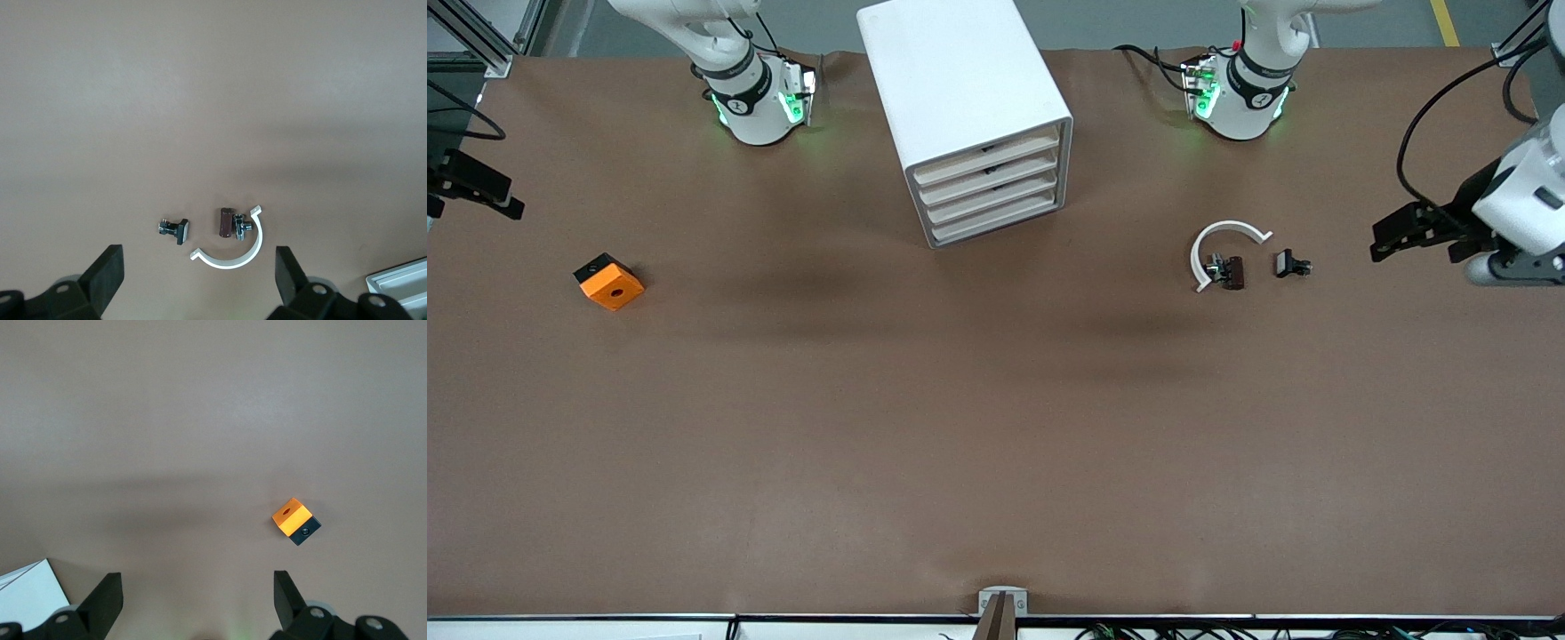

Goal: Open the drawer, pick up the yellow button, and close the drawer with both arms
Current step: 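Move the left gripper from rest toward the white cabinet, then bring the left gripper to the front of the lowest drawer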

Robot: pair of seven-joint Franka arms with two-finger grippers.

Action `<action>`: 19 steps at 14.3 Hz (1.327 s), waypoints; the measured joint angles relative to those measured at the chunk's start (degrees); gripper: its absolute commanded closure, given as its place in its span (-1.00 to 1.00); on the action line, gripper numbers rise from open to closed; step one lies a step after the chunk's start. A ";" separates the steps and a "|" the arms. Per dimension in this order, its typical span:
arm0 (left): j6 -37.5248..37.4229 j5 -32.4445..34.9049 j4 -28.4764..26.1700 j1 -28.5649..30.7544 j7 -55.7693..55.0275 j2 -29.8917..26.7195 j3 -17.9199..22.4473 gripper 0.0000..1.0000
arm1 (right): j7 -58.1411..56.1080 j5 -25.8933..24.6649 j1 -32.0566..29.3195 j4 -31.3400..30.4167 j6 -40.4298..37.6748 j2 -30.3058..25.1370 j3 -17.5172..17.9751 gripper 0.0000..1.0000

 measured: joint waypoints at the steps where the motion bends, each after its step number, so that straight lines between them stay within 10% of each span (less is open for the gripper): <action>1: 0.08 0.00 -0.03 -0.33 0.00 1.48 -0.12 -1.00 | 0.00 0.00 -0.01 -0.01 0.47 1.01 -0.01 -1.00; 14: 6.14 -0.60 0.43 -8.39 -13.48 14.72 -1.50 -1.00 | 0.04 -0.06 -0.18 -0.03 0.43 7.52 -0.28 -1.00; 19: -1.93 -5.82 3.45 -12.45 -28.62 16.76 -1.57 -1.00 | 0.04 -0.06 -0.21 -0.18 0.19 7.54 -0.40 -1.00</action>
